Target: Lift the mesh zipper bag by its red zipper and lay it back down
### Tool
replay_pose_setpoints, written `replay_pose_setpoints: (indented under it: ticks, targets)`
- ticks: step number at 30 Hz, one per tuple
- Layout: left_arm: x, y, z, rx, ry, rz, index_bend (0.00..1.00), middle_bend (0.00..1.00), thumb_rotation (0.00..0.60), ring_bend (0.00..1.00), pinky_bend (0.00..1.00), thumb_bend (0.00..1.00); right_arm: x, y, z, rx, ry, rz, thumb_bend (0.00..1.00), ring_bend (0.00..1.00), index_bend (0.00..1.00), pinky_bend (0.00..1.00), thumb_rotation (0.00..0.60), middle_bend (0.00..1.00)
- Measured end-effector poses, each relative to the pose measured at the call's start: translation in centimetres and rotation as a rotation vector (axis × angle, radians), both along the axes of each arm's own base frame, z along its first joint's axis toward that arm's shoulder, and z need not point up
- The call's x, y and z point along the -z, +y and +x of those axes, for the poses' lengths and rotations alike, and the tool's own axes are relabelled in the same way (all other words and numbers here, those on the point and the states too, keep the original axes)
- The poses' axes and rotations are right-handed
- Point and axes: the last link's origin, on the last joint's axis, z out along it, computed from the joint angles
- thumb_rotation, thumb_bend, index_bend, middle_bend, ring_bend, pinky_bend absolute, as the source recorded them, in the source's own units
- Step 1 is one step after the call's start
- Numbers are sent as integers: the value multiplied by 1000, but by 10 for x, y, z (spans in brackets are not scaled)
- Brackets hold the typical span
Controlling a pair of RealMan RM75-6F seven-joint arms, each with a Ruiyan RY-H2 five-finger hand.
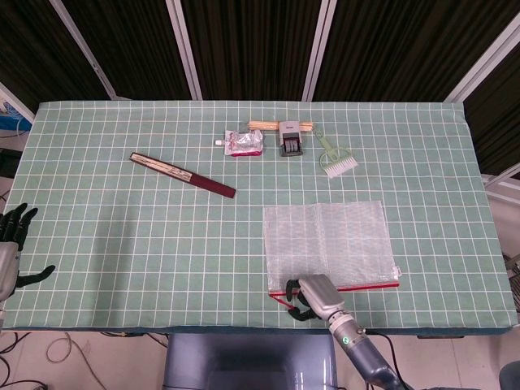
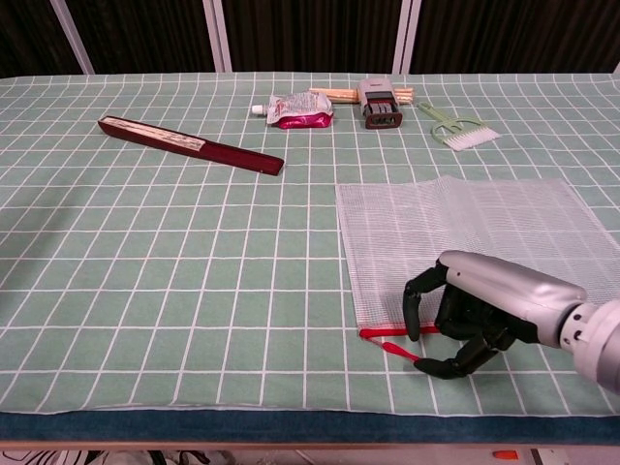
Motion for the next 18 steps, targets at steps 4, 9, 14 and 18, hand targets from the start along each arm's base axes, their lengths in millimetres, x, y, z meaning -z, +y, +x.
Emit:
replay_pose_setpoints:
  ticks: [4,9,14,18]
  targets:
    - [0,0,0,0,0,-2,0,0,600,0,0,25,3,1,2,10,-9,-5,355,1000,570,942,600,1000]
    - [0,0,0,-1,-4,-4,0,0,600,0,0,25,6,2,4,24,-19,-9,357,1000,570,942,600,1000]
    - [0,1,-1,-1,-5,-8,0,0,600,0,0,26,8,2,7,36,-25,-8,357,1000,571,942,600,1000]
    - [0,1,-1,-1,-7,-7,0,0,600,0,0,26,11,3,7,46,-20,-5,357,1000,570,942,600,1000]
